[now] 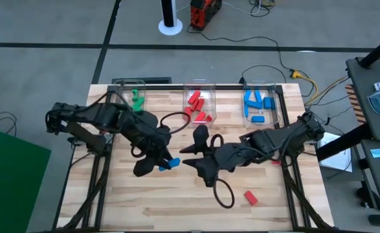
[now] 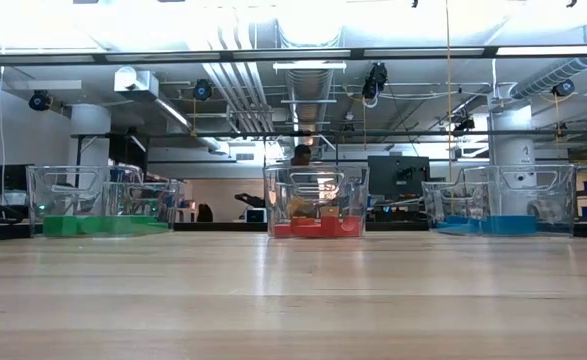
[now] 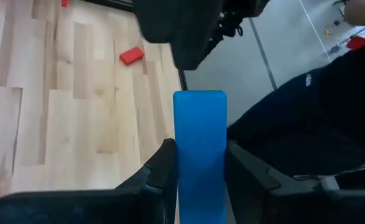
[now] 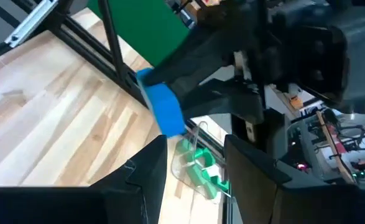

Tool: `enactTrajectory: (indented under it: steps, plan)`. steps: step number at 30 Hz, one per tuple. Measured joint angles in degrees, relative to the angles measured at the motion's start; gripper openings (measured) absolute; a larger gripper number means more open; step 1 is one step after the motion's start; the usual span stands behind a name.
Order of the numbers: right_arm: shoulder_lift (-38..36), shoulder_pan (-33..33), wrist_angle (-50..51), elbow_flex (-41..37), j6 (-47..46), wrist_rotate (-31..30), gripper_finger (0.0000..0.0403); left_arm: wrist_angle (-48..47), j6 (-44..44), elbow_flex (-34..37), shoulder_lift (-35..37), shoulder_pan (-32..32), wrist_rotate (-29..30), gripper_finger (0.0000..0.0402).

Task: Sort blocks
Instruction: Put the blue wooden block into the right transparent bin

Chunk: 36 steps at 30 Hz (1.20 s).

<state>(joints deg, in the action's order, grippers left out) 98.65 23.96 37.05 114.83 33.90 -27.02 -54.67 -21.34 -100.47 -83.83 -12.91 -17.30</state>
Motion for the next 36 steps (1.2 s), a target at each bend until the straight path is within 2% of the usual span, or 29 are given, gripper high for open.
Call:
enactTrajectory:
  steps: [6, 13, 17, 26, 36]
  plan:
    - [0.04, -0.38, 0.28, -0.06, 0.6, 4.89, 0.0159, -0.31, 1.46, 0.0, -0.24, 0.78, -0.24, 0.0086]
    - [0.04, -0.79, 0.21, -0.46, 0.67, 4.98, 0.0148, -0.18, 2.24, 0.0, -1.28, 1.84, -0.34, 0.0086]
    - [0.04, -1.34, 0.28, -0.46, 0.73, 5.02, 0.0147, 0.6, 3.86, 0.0, -2.58, 1.84, -2.81, 0.0086]
    - [0.04, -1.37, 3.44, -0.69, 0.63, 6.5, 0.016, 0.77, 4.97, 0.02, -2.98, 2.8, -2.99, 0.0086]
    - [0.04, -1.39, 3.44, -0.86, 0.64, 7.78, 0.0145, 1.67, 4.82, 0.02, -3.06, 3.02, -3.29, 0.0086]
